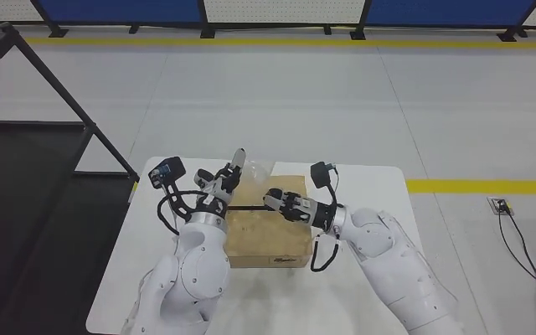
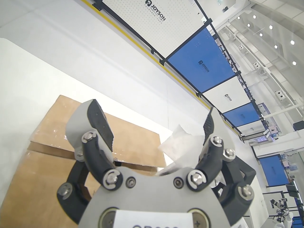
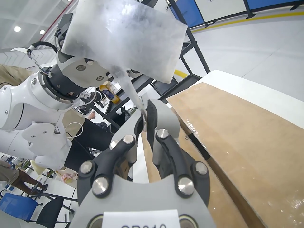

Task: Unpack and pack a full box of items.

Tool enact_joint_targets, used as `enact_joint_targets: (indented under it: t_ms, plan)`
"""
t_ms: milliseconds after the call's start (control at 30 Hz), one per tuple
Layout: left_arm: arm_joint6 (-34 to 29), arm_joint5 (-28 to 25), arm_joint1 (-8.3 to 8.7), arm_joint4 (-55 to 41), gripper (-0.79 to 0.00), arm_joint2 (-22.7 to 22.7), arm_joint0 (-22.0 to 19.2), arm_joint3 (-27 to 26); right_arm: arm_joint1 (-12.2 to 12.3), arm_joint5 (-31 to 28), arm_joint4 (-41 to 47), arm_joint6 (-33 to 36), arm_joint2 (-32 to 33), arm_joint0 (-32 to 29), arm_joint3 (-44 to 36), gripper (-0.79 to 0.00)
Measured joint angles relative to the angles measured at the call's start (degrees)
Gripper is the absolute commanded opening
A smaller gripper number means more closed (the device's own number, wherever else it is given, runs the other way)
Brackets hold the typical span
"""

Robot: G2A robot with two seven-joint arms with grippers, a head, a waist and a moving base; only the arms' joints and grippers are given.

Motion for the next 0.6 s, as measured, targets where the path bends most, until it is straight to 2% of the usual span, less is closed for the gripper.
enact_joint_targets:
  t_ms: [200, 600]
  plan:
    - [-0.34, -0.31, -0.25, 0.4, 0.0, -0.76, 0.22, 0.04, 0.36, 0.34, -0.15, -0.94, 0.64, -0.1, -0.47, -0.785]
    - [-0.19, -1.15, -0.41, -0.2, 0.0, -5.39, 2.08, -1.62, 1.18, 2.93, -1.15, -3.36, 2.49, -1.54, -3.47, -0.785]
